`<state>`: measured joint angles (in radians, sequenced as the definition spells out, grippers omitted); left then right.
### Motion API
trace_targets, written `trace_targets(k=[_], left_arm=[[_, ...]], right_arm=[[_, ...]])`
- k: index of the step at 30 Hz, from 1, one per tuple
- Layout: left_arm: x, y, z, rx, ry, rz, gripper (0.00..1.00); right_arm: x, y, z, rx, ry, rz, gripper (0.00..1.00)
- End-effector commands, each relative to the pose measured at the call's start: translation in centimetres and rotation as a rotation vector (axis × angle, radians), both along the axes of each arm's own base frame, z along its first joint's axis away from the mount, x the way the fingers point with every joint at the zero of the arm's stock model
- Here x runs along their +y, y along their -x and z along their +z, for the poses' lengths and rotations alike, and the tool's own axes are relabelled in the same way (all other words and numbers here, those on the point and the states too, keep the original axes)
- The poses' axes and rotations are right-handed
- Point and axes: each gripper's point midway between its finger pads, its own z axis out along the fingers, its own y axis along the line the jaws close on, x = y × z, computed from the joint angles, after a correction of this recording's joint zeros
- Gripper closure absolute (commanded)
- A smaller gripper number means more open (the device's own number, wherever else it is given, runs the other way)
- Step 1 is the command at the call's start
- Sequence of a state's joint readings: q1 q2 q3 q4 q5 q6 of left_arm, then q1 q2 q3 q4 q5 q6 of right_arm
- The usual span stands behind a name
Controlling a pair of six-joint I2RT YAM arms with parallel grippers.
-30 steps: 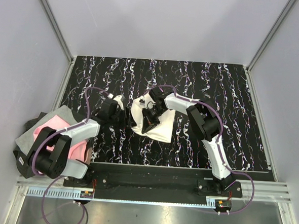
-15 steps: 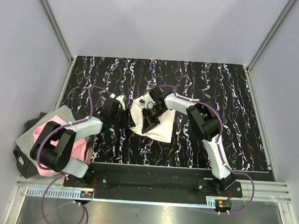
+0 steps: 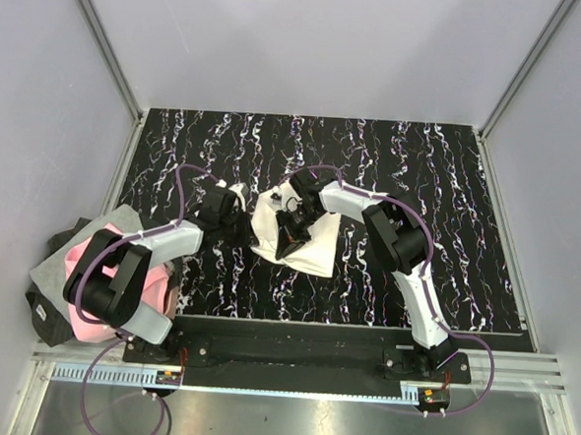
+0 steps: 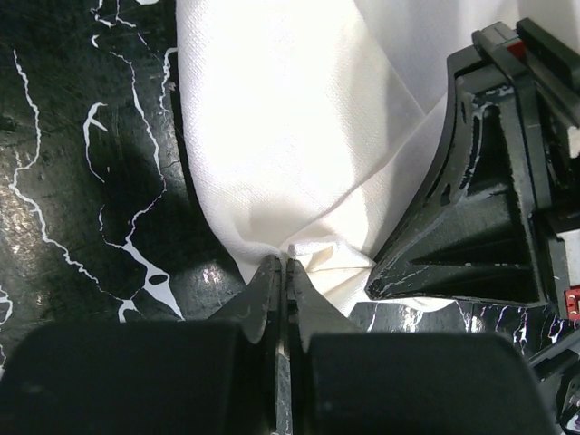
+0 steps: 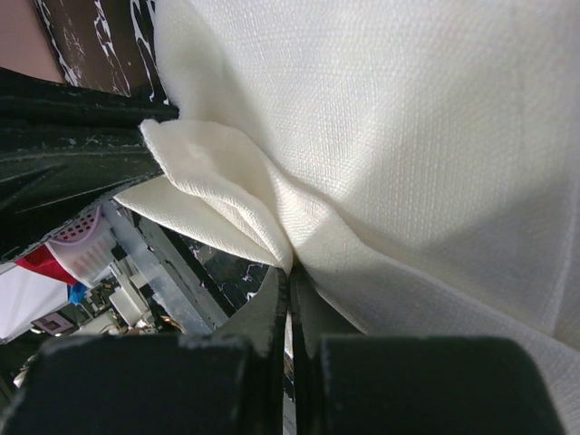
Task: Fold the napkin, place the utensils inside, and roll it up
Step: Roll the napkin with the utensil
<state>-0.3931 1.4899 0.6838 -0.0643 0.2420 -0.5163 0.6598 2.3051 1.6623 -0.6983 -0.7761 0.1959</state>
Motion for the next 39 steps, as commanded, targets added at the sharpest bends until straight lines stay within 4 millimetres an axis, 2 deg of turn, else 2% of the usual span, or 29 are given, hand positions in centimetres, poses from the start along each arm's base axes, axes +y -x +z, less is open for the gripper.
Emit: trace_targets(k=[1,3,4,9,10,12,15,16,22,23,24,25,26,32,39], left_arm=[[0.2,-1.1,0.9,-0.016,-0.030,0.014,1.00],[0.4,-0.9,0.8,0.005,-0.029,0.016,1.00],[0.3,-1.0,1.0,0.007,-0.020,0.011,1.00],[0.5,-0.8,1.0,0.037,0.006,0.007,1.00],[0.4,-0.8,1.1,0.043,0.015,0.001,1.00],[0.5,-0.8,1.0,0.053,0.019,0.000,1.00],[0.8,-0.9,1.1,0.068,0.031,0.002,1.00],[0.8,-0.9,1.2,0.074,0.039,-0.001,1.00],[1.1,-1.1,1.4,0.091,0.069,0.002,1.00],[1.1,-1.1,1.3,0.096,0.070,0.003,1.00],[1.2,-1.2,1.3,0.096,0.071,0.003,1.00],[1.2,-1.2,1.4,0.098,0.074,0.001,1.00],[1.2,-1.2,1.3,0.102,0.076,0.005,1.00],[1.3,-1.3,1.4,0.103,0.083,0.007,1.00],[1.4,-1.5,1.6,0.103,0.088,0.010,1.00]], right_arm=[[-0.3,-0.8,3.3,-0.083,-0.006,0.005,0.96],[-0.5,-1.0,4.0,-0.112,-0.001,0.003,0.85],[-0.5,-1.1,5.0,-0.140,-0.011,0.002,0.82],[-1.4,-1.6,7.9,-0.278,-0.024,0.014,0.47],[-1.7,-1.6,8.9,-0.341,-0.041,0.025,0.43],[-2.3,-1.7,9.4,-0.413,-0.046,0.035,0.34],[-3.4,-1.7,9.5,-0.587,-0.005,0.050,0.31],[-3.7,-1.6,9.2,-0.692,0.012,0.084,0.30],[-3.6,-1.0,8.2,-0.947,0.096,0.120,0.28],[-2.8,-0.1,8.0,-0.972,0.099,0.147,0.28],[-2.2,-0.3,8.2,-1.016,0.101,0.142,0.28],[-2.7,-0.8,7.7,-1.062,0.163,0.120,0.28],[-2.1,-0.2,7.6,-1.084,0.164,0.137,0.28],[-1.5,-0.9,6.4,-1.178,0.233,0.111,0.28],[-0.2,1.2,4.7,-1.187,0.206,0.224,0.30]])
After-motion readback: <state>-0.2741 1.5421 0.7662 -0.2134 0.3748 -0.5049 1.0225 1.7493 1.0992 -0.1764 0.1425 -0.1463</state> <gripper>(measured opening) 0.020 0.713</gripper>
